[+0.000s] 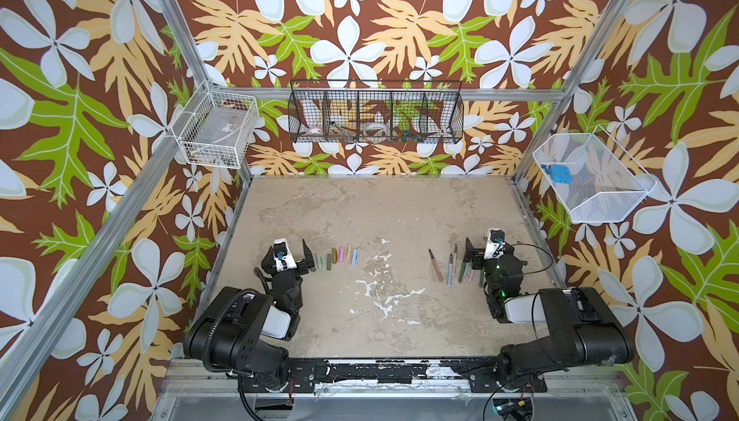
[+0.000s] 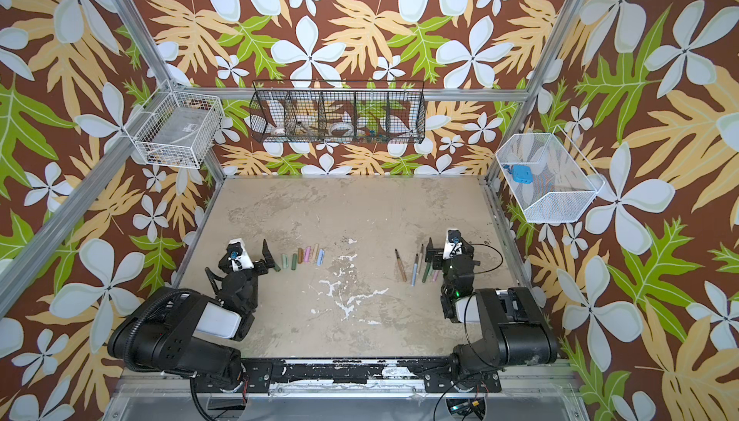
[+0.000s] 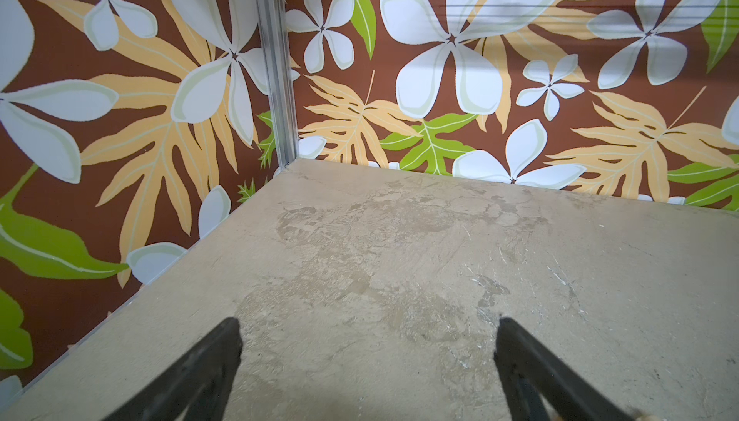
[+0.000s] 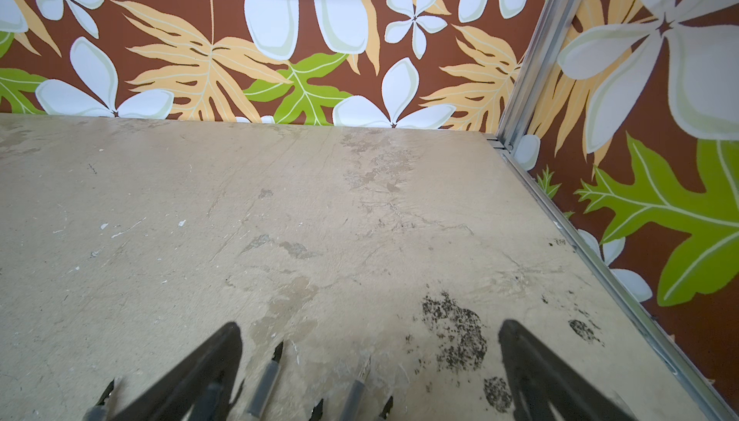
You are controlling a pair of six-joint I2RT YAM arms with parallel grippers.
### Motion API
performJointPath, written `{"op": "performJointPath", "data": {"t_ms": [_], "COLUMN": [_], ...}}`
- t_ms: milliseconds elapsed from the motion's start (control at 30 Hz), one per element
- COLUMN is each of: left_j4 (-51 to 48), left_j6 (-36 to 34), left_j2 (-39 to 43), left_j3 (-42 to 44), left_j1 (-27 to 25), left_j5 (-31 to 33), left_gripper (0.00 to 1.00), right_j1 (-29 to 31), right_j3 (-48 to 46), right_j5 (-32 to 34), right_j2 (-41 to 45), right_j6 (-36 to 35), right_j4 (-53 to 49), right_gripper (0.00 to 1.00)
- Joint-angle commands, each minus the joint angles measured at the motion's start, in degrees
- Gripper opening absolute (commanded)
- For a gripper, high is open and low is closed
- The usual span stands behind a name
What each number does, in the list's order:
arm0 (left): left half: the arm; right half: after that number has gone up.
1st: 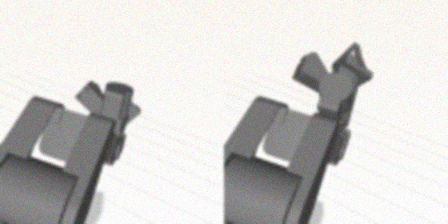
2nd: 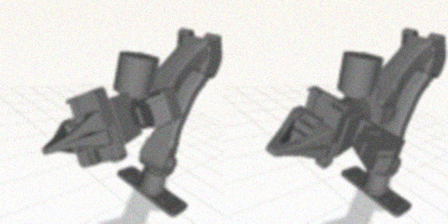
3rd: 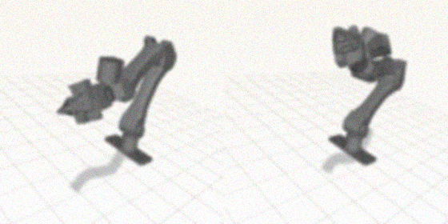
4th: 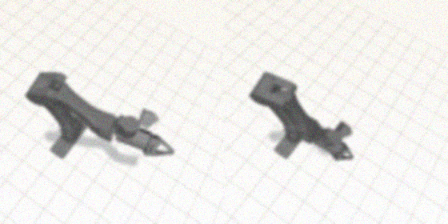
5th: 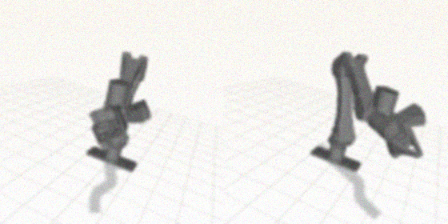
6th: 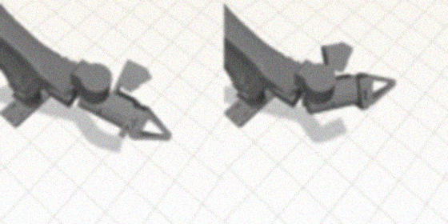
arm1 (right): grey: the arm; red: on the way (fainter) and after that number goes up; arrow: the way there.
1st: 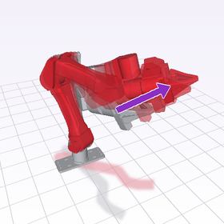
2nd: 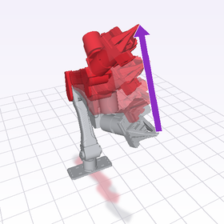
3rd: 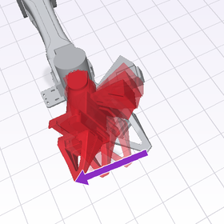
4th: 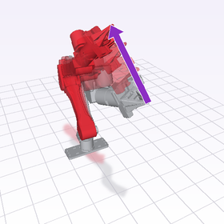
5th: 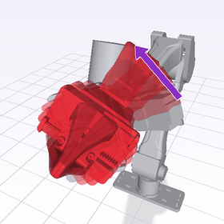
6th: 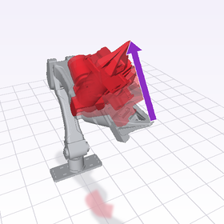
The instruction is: Open the pen caps
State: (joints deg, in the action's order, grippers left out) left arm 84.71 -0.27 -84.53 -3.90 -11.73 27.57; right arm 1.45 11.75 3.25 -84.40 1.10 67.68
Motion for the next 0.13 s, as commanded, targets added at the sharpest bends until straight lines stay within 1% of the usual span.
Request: {"op": "performJointPath", "data": {"t_ms": [0, 100], "left_j4": [1.48, 1.49], "left_j6": [0.19, 0.19], "left_j2": [-0.02, -0.02], "left_j3": [-0.23, -0.23], "left_j1": [0.11, 0.14], "left_j5": [0.57, 0.57], "left_gripper": [1.00, 1.00], "right_j1": [-0.04, -0.04], "right_j3": [0.47, 0.16], "right_j5": [-0.08, -0.09], "right_j2": [-0.23, 0.10], "right_j6": [0.47, 0.45], "right_j4": [0.37, 0.69], "right_gripper": [1.00, 1.00]}}
